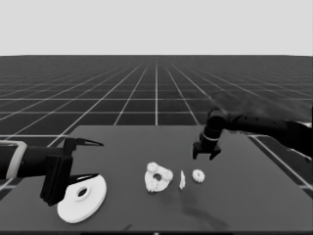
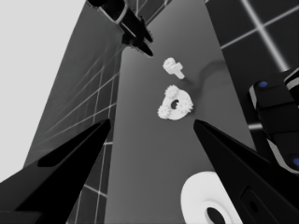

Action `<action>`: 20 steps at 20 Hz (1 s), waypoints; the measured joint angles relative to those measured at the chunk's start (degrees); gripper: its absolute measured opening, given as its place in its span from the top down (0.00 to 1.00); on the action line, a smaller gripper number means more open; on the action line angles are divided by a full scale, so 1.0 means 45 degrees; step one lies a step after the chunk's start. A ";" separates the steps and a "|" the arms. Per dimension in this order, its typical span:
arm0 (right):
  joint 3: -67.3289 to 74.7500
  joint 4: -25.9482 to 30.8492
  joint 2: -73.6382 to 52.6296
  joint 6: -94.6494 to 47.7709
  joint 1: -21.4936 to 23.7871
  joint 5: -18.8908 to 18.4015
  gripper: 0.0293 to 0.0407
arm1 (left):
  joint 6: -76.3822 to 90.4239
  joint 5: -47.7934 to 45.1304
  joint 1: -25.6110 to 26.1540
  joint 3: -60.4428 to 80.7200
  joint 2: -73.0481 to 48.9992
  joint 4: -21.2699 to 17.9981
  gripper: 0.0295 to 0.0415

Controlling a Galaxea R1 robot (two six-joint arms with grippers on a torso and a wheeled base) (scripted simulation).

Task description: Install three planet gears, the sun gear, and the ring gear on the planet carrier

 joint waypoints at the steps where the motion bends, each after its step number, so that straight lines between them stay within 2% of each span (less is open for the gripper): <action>1: -0.0392 -0.1208 0.0147 -0.0160 -0.1603 0.0574 0.19 | 0.0000 0.0000 0.0000 0.0000 0.0000 0.0000 0.25; 2: -0.0955 -0.1851 0.0364 -0.0406 -0.2470 0.0963 0.19 | 0.0000 0.0000 0.0000 0.0000 0.0000 0.0000 0.25; 4: -0.1688 -0.2367 0.0656 -0.0722 -0.3176 0.1383 0.19 | 0.0000 0.0000 0.0000 0.0000 0.0000 0.0000 0.25; 9: -0.2100 -0.2590 0.0821 -0.0897 -0.3465 0.1611 0.19 | 0.0000 0.0000 0.0000 0.0000 0.0000 0.0000 0.25; 11: -0.2120 -0.2602 0.0828 -0.0905 -0.3474 0.1622 0.82 | 0.0000 0.0000 0.0000 0.0000 0.0000 0.0000 0.25; 14: -0.2125 -0.2605 0.0832 -0.0908 -0.3466 0.1628 0.86 | 0.0000 0.0000 0.0000 0.0000 0.0000 0.0000 0.25; 19: -0.2128 -0.2607 0.0834 -0.0909 -0.3465 0.1629 0.86 | 0.0000 0.0000 0.0000 0.0000 0.0000 0.0000 0.25; 20: -0.0225 -0.1082 0.0081 -0.0100 -0.2040 0.0343 0.86 | 0.0000 0.0000 0.0000 0.0000 0.0000 0.0000 0.25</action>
